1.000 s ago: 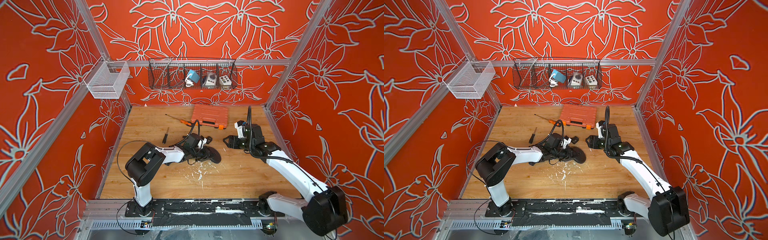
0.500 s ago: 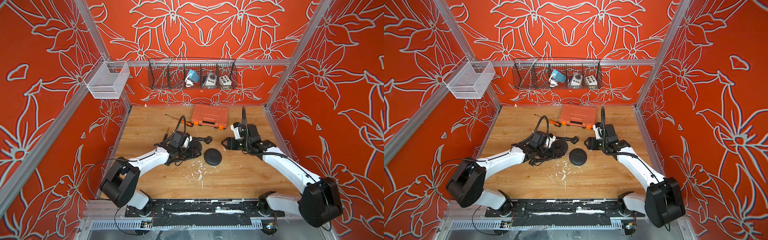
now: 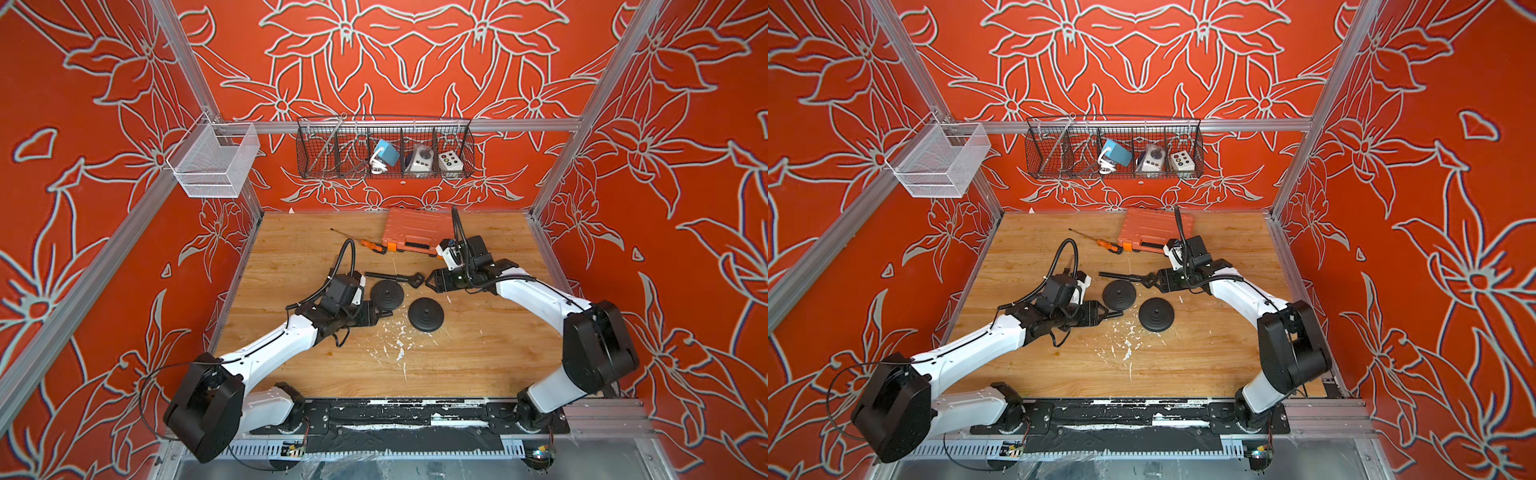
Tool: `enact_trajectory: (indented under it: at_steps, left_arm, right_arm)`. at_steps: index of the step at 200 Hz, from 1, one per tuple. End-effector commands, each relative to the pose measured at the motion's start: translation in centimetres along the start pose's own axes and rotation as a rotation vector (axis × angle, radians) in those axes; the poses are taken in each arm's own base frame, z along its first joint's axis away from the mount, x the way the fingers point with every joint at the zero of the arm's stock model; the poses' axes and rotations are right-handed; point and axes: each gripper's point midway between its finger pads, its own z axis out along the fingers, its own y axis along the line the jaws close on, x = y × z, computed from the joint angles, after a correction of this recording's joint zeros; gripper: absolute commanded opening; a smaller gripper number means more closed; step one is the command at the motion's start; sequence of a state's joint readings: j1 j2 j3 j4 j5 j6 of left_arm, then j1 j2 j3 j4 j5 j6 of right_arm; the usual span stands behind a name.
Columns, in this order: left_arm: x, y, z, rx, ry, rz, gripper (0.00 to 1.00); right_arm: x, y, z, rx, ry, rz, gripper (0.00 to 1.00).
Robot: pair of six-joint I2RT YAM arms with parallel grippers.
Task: Assemble a microphone stand
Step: Place the microphone stand base at the center of the board, then pick up the microphone stand pole from the center of the board.
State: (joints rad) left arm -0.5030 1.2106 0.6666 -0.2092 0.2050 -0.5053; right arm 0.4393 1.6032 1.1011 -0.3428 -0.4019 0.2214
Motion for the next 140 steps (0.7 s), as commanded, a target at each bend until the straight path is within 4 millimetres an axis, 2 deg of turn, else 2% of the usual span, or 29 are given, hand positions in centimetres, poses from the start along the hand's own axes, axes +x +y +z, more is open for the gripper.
enact_trajectory:
  at_steps: [1,23,61,80,113,140]
  left_arm:
    - [-0.6,0.7,-0.6,-0.045,-0.019,0.038,0.59]
    - [-0.4,0.7,-0.6,-0.043,-0.013,0.018,0.59]
    - [-0.4,0.4,-1.2,-0.038,-0.006,-0.014,0.59]
    - [-0.5,0.4,-1.6,-0.048,-0.008,-0.019,0.59]
    - [-0.6,0.3,-1.8,-0.048,-0.016,-0.019,0.59]
    - [-0.8,0.3,-1.7,-0.050,-0.019,-0.025,0.59]
  right_arm:
    - [-1.2,0.5,0.5,0.006,0.017,-0.198,0.72]
    - [-1.7,1.3,1.5,0.004,0.044,-0.370,0.68]
    - [-1.5,2.8,3.2,-0.062,0.107,-0.650,0.68]
    - [-1.7,3.1,4.0,-0.106,0.144,-0.737,0.68]
    - [-2.9,2.6,6.2,-0.114,0.191,-0.834,0.68]
    - [-3.6,2.2,7.9,-0.114,0.220,-0.879,0.63]
